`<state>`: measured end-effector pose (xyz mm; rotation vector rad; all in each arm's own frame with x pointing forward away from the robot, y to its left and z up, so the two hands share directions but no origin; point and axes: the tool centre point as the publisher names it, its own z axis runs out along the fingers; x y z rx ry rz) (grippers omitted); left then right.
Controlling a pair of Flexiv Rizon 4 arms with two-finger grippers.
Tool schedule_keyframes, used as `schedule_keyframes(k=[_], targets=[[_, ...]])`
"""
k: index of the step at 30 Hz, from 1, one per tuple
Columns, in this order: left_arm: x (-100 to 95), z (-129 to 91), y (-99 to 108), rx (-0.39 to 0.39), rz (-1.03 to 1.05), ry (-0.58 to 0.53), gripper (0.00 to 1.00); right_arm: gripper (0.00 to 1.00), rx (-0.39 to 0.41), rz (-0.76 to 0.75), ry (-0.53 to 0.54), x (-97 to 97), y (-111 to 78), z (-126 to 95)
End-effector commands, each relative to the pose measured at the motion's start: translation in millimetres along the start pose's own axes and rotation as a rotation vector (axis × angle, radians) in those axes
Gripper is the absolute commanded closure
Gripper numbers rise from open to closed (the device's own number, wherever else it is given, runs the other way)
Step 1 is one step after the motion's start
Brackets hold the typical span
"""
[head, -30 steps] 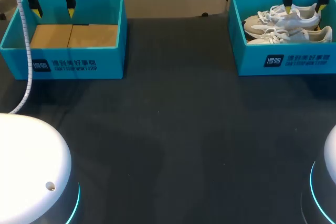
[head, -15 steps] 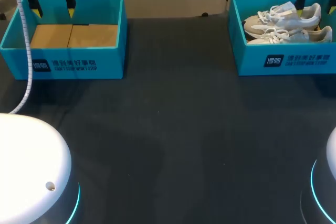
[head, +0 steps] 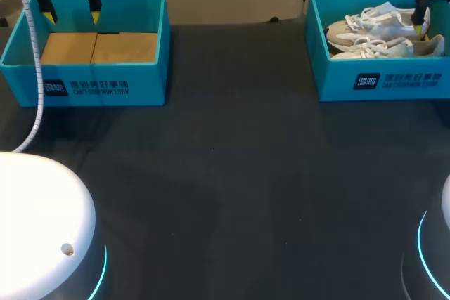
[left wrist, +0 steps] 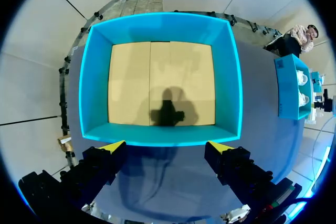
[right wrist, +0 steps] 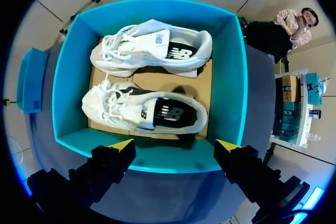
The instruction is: Take the shoe out of the shoebox, open the shoe tongue, remove and reinsert the insole, then place the shoe into the shoebox
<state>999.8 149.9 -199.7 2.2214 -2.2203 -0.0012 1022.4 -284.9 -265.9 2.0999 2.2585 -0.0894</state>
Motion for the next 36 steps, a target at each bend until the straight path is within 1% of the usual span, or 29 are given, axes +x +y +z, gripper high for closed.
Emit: schedule_keyframes(k=[1,9,12,15,17,21,22,26,27,28,29,30,31,33,36], targets=[[0.0,0,0,0.000,0.000,0.000,0.00,0.00,0.003,-0.004,0.007,-3.1,5.9,9],[0.0,0,0,0.000,0.000,0.000,0.00,0.00,0.001,-0.035,0.021,-8.4,9.6,24],[0.0,0,0,0.000,0.000,0.000,0.00,0.00,0.014,-0.035,0.019,-12.4,12.0,34],[0.0,0,0,0.000,0.000,0.000,0.00,0.03,0.015,-0.037,0.021,-13.8,13.2,39],[0.0,0,0,0.000,0.000,0.000,0.00,0.08,0.020,-0.036,0.015,-15.0,13.9,42],[0.0,0,0,0.000,0.000,0.000,0.00,0.12,0.033,-0.029,0.014,-21.4,17.8,55],[0.0,0,0,0.000,0.000,0.000,0.00,0.10,0.040,-0.025,0.015,-22.4,18.9,57],[0.0,0,0,0.000,0.000,0.000,0.00,0.11,0.043,-0.027,0.013,-24.5,22.9,63],[0.0,0,0,0.000,0.000,0.000,0.00,0.09,0.039,-0.024,0.015,-25.8,24.1,64],[0.0,0,0,0.000,0.000,0.000,0.00,0.08,0.037,-0.024,0.020,-27.0,25.1,65],[0.0,0,0,0.000,0.000,0.000,0.00,0.09,0.037,-0.021,0.015,-28.0,26.3,67],[0.0,0,0,0.000,0.000,0.000,0.00,0.12,0.036,-0.019,0.014,-29.2,27.3,69],[0.0,0,0,0.000,0.000,0.000,0.00,0.17,0.023,-0.017,0.021,-30.2,27.7,71],[0.0,0,0,0.000,0.000,0.000,0.00,0.22,0.024,-0.012,0.015,-33.4,28.6,74],[0.0,0,0,0.000,0.000,0.000,0.00,0.24,0.026,-0.005,0.012,-37.6,29.7,79]])
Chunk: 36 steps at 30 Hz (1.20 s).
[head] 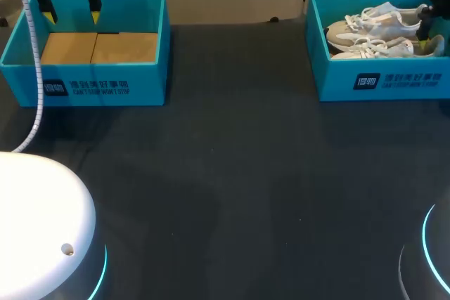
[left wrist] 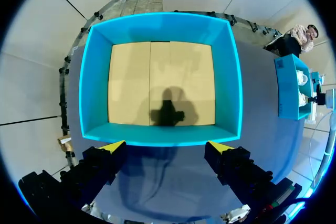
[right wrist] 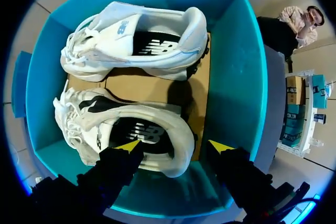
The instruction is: Take the shoe out of the shoebox, open the shoe tongue, remove and reinsert the insole, then place the shoe into the shoebox
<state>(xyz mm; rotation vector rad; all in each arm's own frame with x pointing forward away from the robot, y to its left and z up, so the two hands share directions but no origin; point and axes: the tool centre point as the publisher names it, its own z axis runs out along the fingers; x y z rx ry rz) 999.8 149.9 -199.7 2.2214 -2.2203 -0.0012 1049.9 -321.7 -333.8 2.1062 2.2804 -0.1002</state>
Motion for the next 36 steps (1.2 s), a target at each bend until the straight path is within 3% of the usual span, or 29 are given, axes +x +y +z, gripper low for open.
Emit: schedule_keyframes(k=[1,6,10,21,28,36], targets=[[0.0,0,0,0.000,0.000,0.000,0.00,0.24,0.007,0.006,0.006,-6.2,4.9,10],[0.0,0,0,0.000,0.000,0.000,0.00,0.26,0.005,0.016,0.014,-9.0,4.0,15],[0.0,0,0,0.000,0.000,0.000,0.00,0.37,0.012,0.018,0.023,-8.1,3.2,22],[0.0,0,0,0.000,0.000,0.000,0.00,0.30,0.006,0.027,0.040,-3.8,1.4,35],[0.0,0,0,0.000,0.000,0.000,0.00,0.40,0.012,0.035,0.049,-0.2,2.6,42],[0.0,0,0,0.000,0.000,0.000,0.00,0.65,0.023,0.067,0.054,-5.9,-0.2,46]])
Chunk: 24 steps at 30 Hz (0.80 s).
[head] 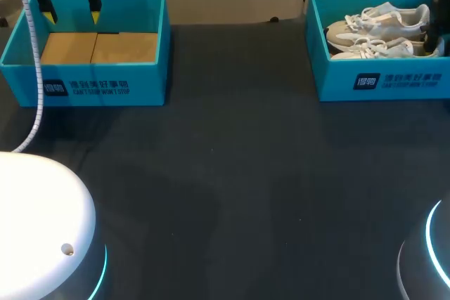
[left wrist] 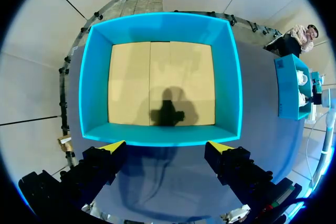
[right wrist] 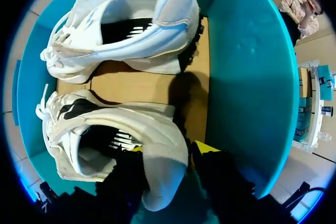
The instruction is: Take the shoe out of the shoebox, open the shoe tongue, remove and reinsert the insole, then place the shoe into the shoebox
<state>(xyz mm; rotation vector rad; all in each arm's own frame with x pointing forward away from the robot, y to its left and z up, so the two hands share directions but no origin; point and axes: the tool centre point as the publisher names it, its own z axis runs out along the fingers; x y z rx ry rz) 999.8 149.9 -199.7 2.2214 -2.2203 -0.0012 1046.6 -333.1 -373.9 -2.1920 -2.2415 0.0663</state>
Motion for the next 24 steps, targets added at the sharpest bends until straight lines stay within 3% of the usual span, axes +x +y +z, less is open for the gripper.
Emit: schedule_keyframes(k=[1,3,5,21,24], targets=[[0.0,0,0,0.000,0.000,0.000,0.00,0.71,0.000,0.016,0.016,1.8,2.0,5],[0.0,0,0,0.000,0.000,0.000,0.00,0.89,-0.004,0.019,0.014,0.8,0.9,3],[0.0,0,0,0.000,0.000,0.000,0.00,1.00,-0.005,0.023,0.005,0.4,0.4,2],[0.0,0,0,0.000,0.000,0.000,0.00,1.00,-0.052,0.047,-0.028,-4.6,0.0,-24],[0.0,0,0,0.000,0.000,0.000,0.00,1.00,-0.097,0.037,-0.017,-7.2,0.3,-33]])
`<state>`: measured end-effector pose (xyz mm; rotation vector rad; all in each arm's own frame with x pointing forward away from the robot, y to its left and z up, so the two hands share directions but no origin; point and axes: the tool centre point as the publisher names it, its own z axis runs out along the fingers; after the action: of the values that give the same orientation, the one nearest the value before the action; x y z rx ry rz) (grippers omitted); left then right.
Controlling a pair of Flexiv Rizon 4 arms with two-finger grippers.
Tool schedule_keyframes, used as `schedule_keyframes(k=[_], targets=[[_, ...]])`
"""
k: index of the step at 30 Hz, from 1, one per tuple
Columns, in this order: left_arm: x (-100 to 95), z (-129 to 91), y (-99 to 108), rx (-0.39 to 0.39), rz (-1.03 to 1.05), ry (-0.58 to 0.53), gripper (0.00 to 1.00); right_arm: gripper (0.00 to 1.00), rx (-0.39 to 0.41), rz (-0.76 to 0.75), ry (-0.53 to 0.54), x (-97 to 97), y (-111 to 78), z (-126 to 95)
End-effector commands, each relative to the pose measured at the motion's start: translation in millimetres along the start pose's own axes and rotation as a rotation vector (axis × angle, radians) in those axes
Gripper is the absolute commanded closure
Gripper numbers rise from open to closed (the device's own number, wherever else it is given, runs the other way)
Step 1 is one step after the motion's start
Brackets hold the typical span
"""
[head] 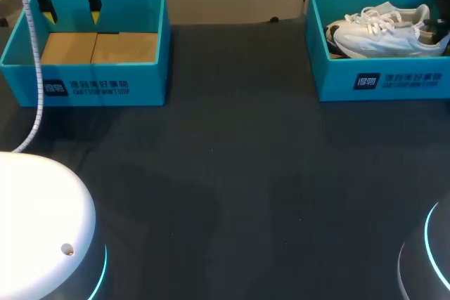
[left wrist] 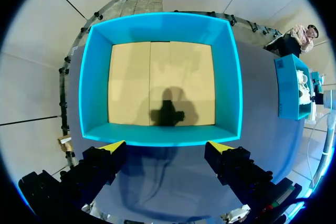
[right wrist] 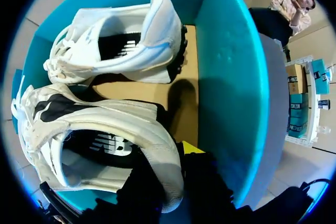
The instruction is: Take the shoe out of the shoebox, open the shoe tongue, remove and reinsert the insole, then place the shoe into the shoebox
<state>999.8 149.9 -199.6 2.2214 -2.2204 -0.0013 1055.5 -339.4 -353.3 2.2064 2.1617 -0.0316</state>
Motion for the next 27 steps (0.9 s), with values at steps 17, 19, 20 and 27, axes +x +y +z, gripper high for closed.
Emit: schedule_keyframes(k=[17,19,20,27], targets=[[0.0,0,0,0.000,0.000,0.000,0.00,1.00,-0.086,-0.035,-0.053,-7.4,1.3,-60],[0.0,0,0,0.000,0.000,0.000,0.00,1.00,-0.083,-0.041,-0.059,-5.6,1.9,-67],[0.0,0,0,0.000,0.000,0.000,0.00,1.00,-0.080,-0.046,-0.065,-4.5,2.1,-70],[0.0,0,0,0.000,0.000,0.000,0.00,1.00,-0.086,-0.055,-0.078,-5.1,2.7,-101]])
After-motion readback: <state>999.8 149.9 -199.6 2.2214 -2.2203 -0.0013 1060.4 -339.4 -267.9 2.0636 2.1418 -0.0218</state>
